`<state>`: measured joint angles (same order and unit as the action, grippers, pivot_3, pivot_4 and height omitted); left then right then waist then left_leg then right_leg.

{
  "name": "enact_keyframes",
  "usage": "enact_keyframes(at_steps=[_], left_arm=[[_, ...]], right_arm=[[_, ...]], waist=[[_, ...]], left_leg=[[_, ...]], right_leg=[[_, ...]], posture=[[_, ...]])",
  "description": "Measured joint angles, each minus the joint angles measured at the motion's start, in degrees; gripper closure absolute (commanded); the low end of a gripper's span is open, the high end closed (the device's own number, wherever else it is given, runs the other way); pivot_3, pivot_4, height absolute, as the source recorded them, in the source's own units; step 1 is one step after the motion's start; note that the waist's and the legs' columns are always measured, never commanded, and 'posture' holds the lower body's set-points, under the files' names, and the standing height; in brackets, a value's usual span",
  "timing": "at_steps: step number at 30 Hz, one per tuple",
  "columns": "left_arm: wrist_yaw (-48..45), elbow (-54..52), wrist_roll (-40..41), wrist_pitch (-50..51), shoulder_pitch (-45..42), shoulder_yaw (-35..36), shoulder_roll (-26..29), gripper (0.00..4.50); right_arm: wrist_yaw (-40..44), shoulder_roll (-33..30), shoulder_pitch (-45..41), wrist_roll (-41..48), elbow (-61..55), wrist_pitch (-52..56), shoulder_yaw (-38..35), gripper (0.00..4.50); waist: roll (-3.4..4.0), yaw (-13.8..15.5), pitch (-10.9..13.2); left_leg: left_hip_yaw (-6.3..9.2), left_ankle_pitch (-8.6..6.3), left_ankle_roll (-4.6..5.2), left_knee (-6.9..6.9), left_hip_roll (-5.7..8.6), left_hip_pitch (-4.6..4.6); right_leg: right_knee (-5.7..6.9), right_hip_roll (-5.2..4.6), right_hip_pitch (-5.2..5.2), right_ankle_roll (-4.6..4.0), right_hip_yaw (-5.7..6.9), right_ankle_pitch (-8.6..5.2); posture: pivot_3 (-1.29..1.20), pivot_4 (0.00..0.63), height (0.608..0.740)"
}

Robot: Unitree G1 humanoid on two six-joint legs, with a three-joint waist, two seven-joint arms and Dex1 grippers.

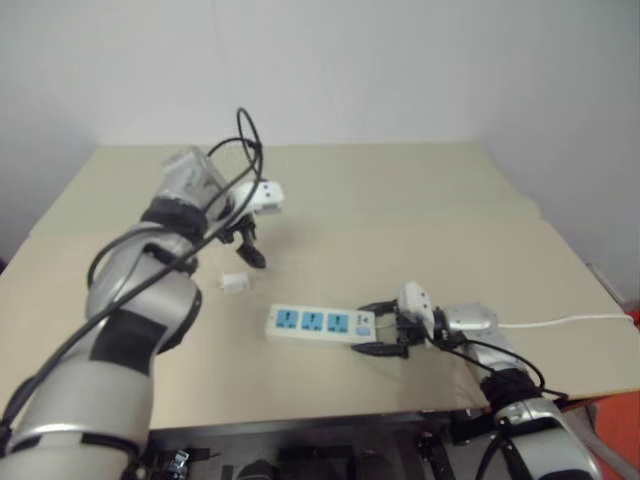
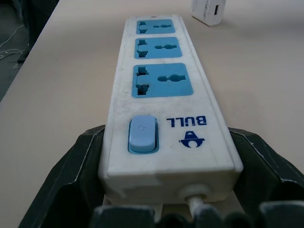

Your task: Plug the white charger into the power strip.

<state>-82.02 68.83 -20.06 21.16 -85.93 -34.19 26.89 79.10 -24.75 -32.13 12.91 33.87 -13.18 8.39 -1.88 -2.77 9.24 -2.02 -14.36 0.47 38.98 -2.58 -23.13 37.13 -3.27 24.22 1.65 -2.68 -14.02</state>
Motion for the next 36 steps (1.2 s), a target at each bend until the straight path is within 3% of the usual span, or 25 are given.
enact_keyframes(at_steps=[10,26,29,36], left_arm=[[-1.15,2.98,-6.81,-7.70,1.18,-1.42,-2.27,0.00],[1.00,3.80,-11.09,-8.29,5.20,-1.77,-4.03,0.00],[1.49,3.82,-11.58,-8.19,5.25,-1.76,-4.12,0.57],[2.78,4.38,-12.05,-6.84,5.76,-1.73,-5.15,2.78]], right_arm=[[-2.91,0.32,2.76,-0.14,-3.24,-0.24,-0.24,1.07],[-4.29,0.37,3.68,-0.37,-4.66,-0.12,-0.15,1.07],[-4.33,0.38,3.66,-0.41,-4.66,-0.11,-0.12,1.07],[-4.66,0.46,3.66,-0.51,-4.62,-0.11,-0.03,1.07]], waist=[[0.00,0.04,0.00],[0.00,0.00,-0.01],[0.00,-0.01,-0.01],[0.00,-0.03,-0.01]], left_leg=[[0.01,0.00,0.00,0.00,0.00,0.02],[0.03,0.00,0.01,0.00,0.00,0.05],[0.03,0.00,0.00,0.00,0.00,0.06],[0.03,0.00,0.00,0.01,0.00,0.09]], right_leg=[[0.02,-0.01,-0.02,0.00,0.00,0.00],[0.04,0.00,-0.04,0.00,-0.01,0.00],[0.05,0.00,-0.04,0.00,-0.01,0.01],[0.06,0.00,-0.06,0.00,-0.02,0.01]], posture=[[0.00,0.150,0.740],[0.00,0.150,0.740],[0.00,0.150,0.740],[0.00,0.150,0.740]])
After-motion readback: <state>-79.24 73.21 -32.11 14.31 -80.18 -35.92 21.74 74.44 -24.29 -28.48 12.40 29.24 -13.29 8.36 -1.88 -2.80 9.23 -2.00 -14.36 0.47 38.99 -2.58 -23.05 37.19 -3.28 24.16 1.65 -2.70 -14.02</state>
